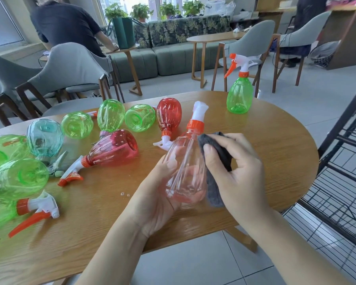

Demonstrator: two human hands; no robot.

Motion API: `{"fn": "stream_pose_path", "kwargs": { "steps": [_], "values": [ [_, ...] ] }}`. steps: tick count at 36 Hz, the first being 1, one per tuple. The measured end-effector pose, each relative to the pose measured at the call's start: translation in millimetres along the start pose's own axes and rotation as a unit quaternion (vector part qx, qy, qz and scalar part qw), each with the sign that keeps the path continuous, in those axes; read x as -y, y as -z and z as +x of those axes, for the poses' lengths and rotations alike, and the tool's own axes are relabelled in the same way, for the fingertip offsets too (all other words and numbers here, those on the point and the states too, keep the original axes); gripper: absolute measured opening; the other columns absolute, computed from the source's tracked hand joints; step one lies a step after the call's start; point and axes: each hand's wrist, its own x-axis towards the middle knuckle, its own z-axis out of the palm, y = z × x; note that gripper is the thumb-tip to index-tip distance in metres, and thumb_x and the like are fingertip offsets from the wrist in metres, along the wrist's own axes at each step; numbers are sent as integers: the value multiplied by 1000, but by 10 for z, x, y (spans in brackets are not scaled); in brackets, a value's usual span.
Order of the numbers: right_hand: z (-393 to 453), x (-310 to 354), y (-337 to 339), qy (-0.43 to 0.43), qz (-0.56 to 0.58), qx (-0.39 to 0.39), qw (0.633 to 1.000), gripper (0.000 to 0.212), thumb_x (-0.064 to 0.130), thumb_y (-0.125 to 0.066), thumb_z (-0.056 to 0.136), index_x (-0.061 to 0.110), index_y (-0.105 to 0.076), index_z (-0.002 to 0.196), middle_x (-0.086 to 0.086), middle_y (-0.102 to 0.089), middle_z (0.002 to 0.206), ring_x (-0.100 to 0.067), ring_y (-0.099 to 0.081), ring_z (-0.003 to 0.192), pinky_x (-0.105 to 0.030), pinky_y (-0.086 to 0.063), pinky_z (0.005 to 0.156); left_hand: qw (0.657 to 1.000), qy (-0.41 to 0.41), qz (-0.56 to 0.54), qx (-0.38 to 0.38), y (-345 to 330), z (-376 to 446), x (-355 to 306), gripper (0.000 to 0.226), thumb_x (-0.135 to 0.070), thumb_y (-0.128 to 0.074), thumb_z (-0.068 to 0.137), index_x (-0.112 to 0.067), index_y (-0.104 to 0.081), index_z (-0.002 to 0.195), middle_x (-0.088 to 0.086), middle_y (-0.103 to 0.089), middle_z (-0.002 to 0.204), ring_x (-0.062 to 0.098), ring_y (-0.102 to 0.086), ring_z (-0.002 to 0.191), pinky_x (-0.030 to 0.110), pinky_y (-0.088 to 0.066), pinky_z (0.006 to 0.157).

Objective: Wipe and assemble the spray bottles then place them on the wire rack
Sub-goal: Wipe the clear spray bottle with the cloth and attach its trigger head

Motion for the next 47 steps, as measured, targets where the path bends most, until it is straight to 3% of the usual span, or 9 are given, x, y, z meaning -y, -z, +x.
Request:
{"fn": "stream_pose_path", "kwargs": {
  "steps": [4, 14, 18, 23, 30, 33, 37, 42, 47],
  "values": [
    [-29, 28, -7, 9, 0, 11, 1000, 21, 10, -67, 96, 8, -75, 115, -6, -63, 106, -1, -61, 101, -9, -45, 86, 1000, 1, -1, -3, 28, 7, 29, 77, -36, -88, 74, -12, -60, 142, 23, -64, 119, 31, -69, 96, 47, -61, 79],
    [-287, 4, -39, 129, -32, 38, 990, 17, 14, -72, 88, 4, -79, 100, -8, -65, 98, -25, -66, 87, -42, -55, 75, 998, -29, 2, -49, -44, -19, -18, 43, -40, -72, 84, -11, -77, 115, 19, -73, 111, 29, -74, 95, 38, -63, 73],
    [-310, 26, -54, 158, -65, 42, 984, 16, 13, -75, 85, 7, -81, 99, -9, -66, 96, -26, -64, 85, -44, -53, 74, 995, -24, 11, -91, -21, -5, -26, 66, -44, -76, 87, -6, -60, 139, 24, -66, 121, 35, -67, 109, 47, -60, 93],
    [-333, 89, -159, 225, -150, 49, 961, 16, 15, -72, 86, 14, -83, 98, -7, -69, 93, -23, -60, 89, -33, -45, 84, 994, -8, 15, -106, 43, 20, 17, 84, -50, -68, 98, -1, -32, 156, 28, -45, 142, 47, -41, 141, 53, -34, 121],
    [-357, 115, -211, 247, -176, 49, 952, 17, 16, -70, 89, 17, -83, 100, -6, -68, 93, -23, -58, 91, -34, -45, 84, 994, -9, 8, -110, 27, -6, -9, 76, -48, -68, 97, -2, -41, 151, 22, -54, 128, 36, -55, 121, 45, -47, 107],
    [-349, 76, -168, 266, -183, 69, 944, 15, 17, -71, 89, 17, -83, 98, -6, -69, 92, -24, -59, 89, -35, -46, 82, 997, -2, -10, -71, 23, -23, -3, 53, -53, -55, 98, -7, -73, 115, 11, -68, 99, 23, -69, 90, 31, -60, 82],
    [-279, 3, -75, 298, -172, 77, 936, 15, 15, -74, 86, 17, -83, 97, -7, -70, 89, -22, -55, 91, -37, -48, 80, 998, -39, -6, -42, -3, 8, 6, 53, -48, -40, 98, -19, -84, 93, 5, -73, 90, 17, -72, 79, 27, -61, 72],
    [-169, 32, -19, 290, -130, 50, 947, 16, 15, -74, 89, 15, -83, 101, -10, -70, 93, -23, -55, 93, -43, -53, 77, 999, -35, 7, -29, -42, -17, -30, 46, -44, -45, 97, -18, -81, 108, 12, -75, 112, 23, -73, 102, 33, -60, 89],
    [2, 2, 23, 195, -91, 39, 976, 20, 23, -68, 98, 15, -78, 114, -11, -62, 106, -25, -54, 99, -38, -51, 87, 999, -21, -2, -26, -22, 6, -37, 53, -44, -66, 86, -10, -71, 126, 20, -68, 119, 31, -69, 98, 46, -61, 79]
  ]
}}
